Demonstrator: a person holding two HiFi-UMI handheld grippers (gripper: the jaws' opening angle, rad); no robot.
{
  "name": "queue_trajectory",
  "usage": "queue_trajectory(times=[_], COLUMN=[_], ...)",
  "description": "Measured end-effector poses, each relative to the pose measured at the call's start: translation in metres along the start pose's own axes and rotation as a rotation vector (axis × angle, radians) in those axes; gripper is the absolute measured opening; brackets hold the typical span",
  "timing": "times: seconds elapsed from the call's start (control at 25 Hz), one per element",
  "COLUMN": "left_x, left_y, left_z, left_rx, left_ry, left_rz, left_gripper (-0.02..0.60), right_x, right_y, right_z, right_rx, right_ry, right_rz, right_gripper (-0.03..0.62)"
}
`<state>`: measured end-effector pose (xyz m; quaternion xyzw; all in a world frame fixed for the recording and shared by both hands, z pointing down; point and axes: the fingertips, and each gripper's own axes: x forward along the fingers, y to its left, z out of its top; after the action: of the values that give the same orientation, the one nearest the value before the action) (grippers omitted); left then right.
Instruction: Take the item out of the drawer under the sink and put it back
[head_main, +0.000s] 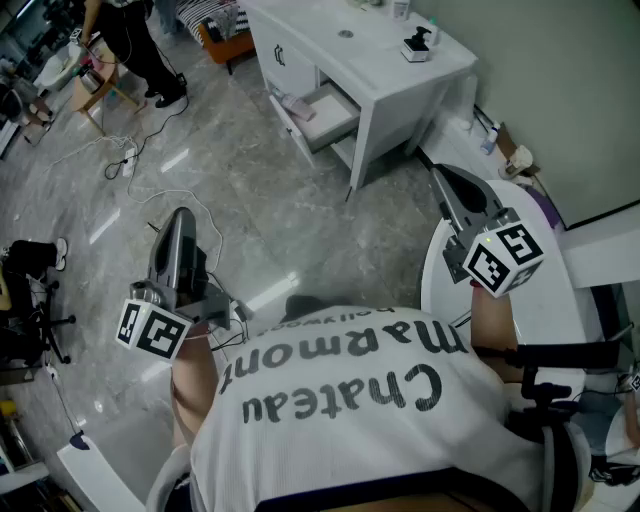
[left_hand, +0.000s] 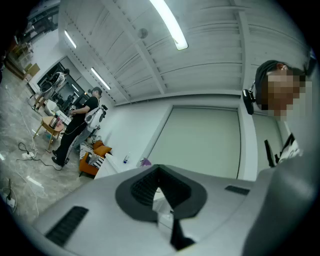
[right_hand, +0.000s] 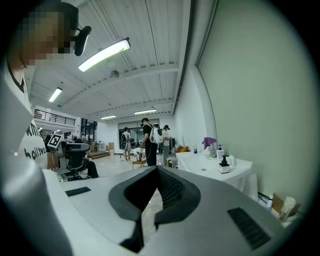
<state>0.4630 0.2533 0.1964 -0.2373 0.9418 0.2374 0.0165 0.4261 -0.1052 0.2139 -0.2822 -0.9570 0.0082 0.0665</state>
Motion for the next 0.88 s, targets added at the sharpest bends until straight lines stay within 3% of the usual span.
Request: queue_trajectory(times=[0.52, 0.68, 0.88], left_x=[-0.020, -0.021, -0.009], left_y=[-0.001, 0.006, 0.033], left_z=[0.004, 0.007, 0.012], left_rx=[0.056, 0.066, 0.077], left_ry=[-0.019, -0.029, -0.038], left_rz=[0.045, 0.039, 0.004], left_gripper=[0.009, 0.009, 0.009], right_x=[0.004, 0.014, 0.031], right_y=[0.007, 0.014, 0.029], right_z=[0.002, 0.004, 0.013], right_rx=[0.028, 0.099, 0.080], right_ry=[-0.028, -0.072, -0.121], right_rz=[0.035, 0.074, 0.071], right_gripper=[0.012, 0.012, 0.011])
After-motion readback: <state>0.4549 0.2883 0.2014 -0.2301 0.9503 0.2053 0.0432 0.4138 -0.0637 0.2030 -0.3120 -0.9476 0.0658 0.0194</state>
